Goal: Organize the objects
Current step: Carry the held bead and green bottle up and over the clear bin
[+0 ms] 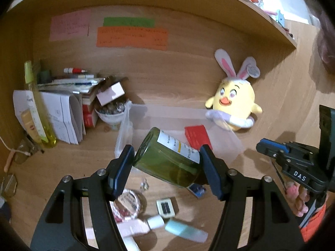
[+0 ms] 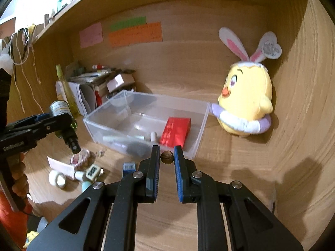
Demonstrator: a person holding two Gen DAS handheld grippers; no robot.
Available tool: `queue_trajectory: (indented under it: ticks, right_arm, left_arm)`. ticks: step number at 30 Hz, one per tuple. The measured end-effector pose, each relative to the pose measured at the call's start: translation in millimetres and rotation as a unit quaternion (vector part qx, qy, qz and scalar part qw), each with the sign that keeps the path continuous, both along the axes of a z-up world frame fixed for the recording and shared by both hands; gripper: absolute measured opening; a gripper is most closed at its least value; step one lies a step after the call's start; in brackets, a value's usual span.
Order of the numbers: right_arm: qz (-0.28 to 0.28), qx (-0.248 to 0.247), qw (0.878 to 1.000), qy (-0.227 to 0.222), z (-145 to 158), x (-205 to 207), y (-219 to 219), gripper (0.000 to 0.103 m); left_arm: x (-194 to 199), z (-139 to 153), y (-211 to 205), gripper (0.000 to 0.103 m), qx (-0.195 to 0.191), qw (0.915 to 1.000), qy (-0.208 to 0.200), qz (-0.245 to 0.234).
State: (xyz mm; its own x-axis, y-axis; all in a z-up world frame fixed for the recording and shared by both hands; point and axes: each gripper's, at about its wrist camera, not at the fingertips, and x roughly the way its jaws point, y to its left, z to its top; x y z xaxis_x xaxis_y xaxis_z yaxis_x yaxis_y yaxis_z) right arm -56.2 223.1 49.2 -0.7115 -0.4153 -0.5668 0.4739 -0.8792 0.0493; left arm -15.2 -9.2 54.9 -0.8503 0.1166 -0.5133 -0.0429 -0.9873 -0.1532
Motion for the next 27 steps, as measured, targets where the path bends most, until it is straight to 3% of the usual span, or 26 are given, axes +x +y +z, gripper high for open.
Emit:
queue_trajectory:
  ticks: [15, 27]
  right_arm:
    - [0.004, -0.007, 1.000, 0.018, 21, -38, -15, 0.012]
    - [0.002, 0.017, 0.999, -0.040, -18, -86, -31, 0.012]
  left_arm:
    - [-57, 5, -10, 0.064, -0.006, 0.9990, -0.007, 0.043]
    - [-98, -33, -14, 0.064, -0.007, 0.9968, -0.068, 0.043]
